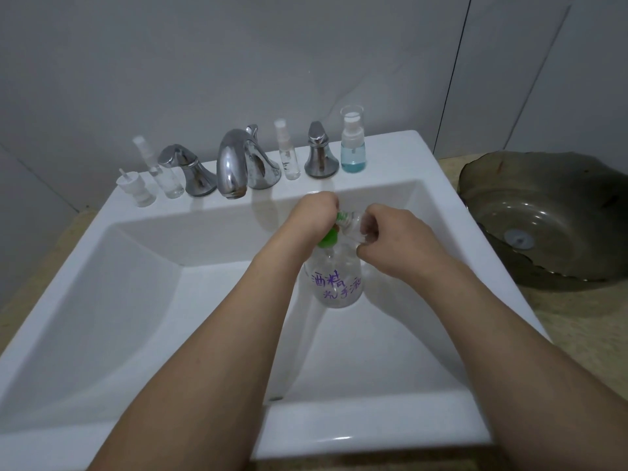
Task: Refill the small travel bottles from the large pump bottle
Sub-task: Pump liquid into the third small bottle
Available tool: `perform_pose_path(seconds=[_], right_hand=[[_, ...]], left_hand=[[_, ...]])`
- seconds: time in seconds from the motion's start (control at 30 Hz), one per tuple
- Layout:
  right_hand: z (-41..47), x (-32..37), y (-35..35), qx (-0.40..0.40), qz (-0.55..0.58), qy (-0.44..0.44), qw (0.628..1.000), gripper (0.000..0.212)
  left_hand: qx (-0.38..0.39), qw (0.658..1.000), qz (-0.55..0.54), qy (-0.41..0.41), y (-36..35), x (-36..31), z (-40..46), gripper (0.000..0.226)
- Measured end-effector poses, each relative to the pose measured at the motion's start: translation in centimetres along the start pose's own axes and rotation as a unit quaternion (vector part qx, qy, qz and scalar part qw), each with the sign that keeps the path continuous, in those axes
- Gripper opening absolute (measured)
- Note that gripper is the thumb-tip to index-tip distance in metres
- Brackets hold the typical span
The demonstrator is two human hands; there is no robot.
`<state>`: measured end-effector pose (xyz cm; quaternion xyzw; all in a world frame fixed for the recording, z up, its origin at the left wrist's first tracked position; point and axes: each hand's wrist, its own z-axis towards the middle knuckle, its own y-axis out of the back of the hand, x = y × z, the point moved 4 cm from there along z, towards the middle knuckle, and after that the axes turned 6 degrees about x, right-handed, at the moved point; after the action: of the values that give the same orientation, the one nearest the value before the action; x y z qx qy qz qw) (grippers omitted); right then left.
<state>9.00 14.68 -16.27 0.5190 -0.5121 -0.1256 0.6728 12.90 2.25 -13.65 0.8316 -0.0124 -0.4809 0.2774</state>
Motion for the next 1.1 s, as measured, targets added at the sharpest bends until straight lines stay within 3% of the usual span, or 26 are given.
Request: perform_pose_path(seconds=[0.37,0.87,1.0,1.1], right_hand=[[-0.03,0.6,0.62,-0.054,-0.007,0.018,0.998,0.019],[-0.07,0.17,0.33,-0.011,-0.009,-0.002,1.0,0.018],[-0.02,0.44,0.46,-0.023,-0.016,0.005,1.0,0.017],[-0.06,0.64,0.76,-0.044,-0.014,0.013,0.999,0.017]], left_hand=[[-0.069,0.99,-0.101,-0.072,0.84,-0.62,0.47,0.022],[0.013,1.0,0.01,-0.009,0.07,-0.23,0.11,0.025],[-0.009,0.999,0.004,-0.038,0.43,0.0,0.24,0.016],[-0.04,0.995,-0.036,-0.081,0.77,-0.59,-0.03,0.022]])
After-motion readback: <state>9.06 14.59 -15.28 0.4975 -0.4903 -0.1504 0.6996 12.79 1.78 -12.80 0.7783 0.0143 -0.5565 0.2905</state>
